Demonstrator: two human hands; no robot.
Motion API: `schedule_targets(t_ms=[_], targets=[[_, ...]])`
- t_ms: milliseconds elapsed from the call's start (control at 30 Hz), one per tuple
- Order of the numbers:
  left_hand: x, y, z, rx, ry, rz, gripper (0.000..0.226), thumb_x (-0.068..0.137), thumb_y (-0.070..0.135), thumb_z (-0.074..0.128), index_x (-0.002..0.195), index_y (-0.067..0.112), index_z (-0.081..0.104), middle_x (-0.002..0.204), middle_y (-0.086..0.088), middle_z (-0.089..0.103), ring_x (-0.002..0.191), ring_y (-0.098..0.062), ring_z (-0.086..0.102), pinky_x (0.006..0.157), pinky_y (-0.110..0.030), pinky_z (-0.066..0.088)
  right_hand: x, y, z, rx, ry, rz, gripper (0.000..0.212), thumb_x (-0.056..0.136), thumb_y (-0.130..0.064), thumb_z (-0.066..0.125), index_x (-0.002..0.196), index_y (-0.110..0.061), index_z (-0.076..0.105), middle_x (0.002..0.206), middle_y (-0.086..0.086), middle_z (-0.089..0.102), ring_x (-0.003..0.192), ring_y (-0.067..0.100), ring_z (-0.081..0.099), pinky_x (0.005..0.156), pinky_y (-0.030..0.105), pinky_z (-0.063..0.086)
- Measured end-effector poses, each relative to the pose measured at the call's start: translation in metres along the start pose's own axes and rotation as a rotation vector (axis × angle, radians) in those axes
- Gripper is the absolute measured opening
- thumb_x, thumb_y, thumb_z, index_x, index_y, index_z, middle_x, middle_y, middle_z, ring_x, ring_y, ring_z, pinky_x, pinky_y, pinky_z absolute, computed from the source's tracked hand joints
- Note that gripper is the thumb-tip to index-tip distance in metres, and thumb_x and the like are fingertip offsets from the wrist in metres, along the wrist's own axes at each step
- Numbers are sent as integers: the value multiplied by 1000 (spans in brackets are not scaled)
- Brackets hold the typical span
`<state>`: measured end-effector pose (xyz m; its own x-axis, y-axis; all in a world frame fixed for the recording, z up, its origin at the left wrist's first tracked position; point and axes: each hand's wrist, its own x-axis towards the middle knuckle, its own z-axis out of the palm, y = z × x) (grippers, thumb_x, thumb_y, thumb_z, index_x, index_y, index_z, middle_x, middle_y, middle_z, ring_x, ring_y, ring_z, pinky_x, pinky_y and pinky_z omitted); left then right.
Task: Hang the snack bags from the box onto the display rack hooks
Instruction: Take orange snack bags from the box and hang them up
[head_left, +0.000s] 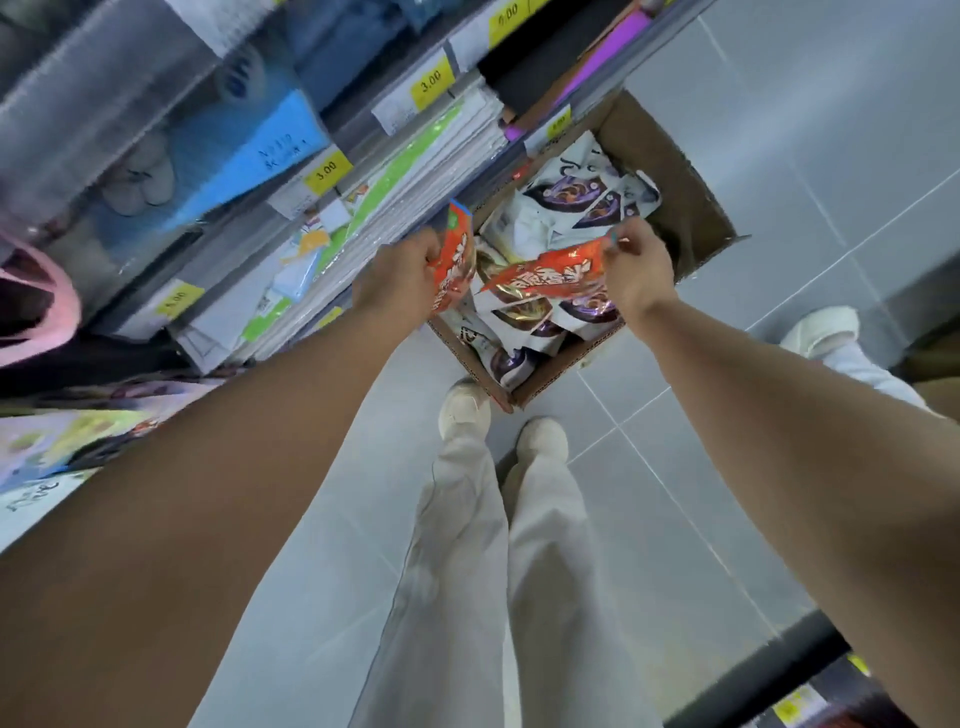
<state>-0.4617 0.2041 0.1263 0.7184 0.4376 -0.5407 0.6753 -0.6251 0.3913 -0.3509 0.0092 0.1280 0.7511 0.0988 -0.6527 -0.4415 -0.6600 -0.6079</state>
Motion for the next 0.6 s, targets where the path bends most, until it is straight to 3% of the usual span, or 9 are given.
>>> schedule_targets(t_ms=[133, 300, 433, 533, 600], targets=[[-40, 3, -55, 124, 84, 26, 27, 89, 6, 40, 108, 19, 55, 106, -18, 61, 96, -37, 57, 68, -35, 38, -40, -51, 2, -12, -63, -131, 24, 97, -8, 37, 75, -17, 41, 67, 1, 45, 58, 11, 39, 55, 26, 34], [-121, -8, -97, 286, 132, 65, 31, 90, 4, 42, 118, 17, 47, 106, -17, 60, 97, -37, 57, 65, -37, 35, -103, -79, 32, -199, -210, -320, 30, 91, -7, 45, 68, -26, 41, 70, 1, 49, 75, 20, 47, 70, 36, 40], [-194, -37, -109, 255, 208, 27, 34, 88, 5, 42, 118, 20, 47, 110, -15, 60, 101, -38, 58, 68, -39, 39, -165, -91, 62, -257, -335, -431, 33, 93, -6, 46, 68, -25, 39, 66, -2, 43, 63, 10, 42, 61, 24, 35], [-242, -68, -112, 198, 224, -42, 40, 87, 2, 41, 122, 22, 47, 111, -14, 62, 100, -38, 59, 69, -40, 42, -214, -94, 83, -275, -509, -498, 14, 93, 0, 48, 91, -13, 51, 72, -3, 50, 57, -5, 51, 59, 12, 38], [-268, -90, -112, 181, 227, -92, 42, 89, 3, 41, 124, 24, 48, 114, -11, 62, 101, -35, 58, 71, -39, 42, -240, -92, 98, -315, -643, -499, 32, 93, 0, 50, 124, -6, 50, 88, 14, 64, 65, 7, 61, 65, 17, 46]])
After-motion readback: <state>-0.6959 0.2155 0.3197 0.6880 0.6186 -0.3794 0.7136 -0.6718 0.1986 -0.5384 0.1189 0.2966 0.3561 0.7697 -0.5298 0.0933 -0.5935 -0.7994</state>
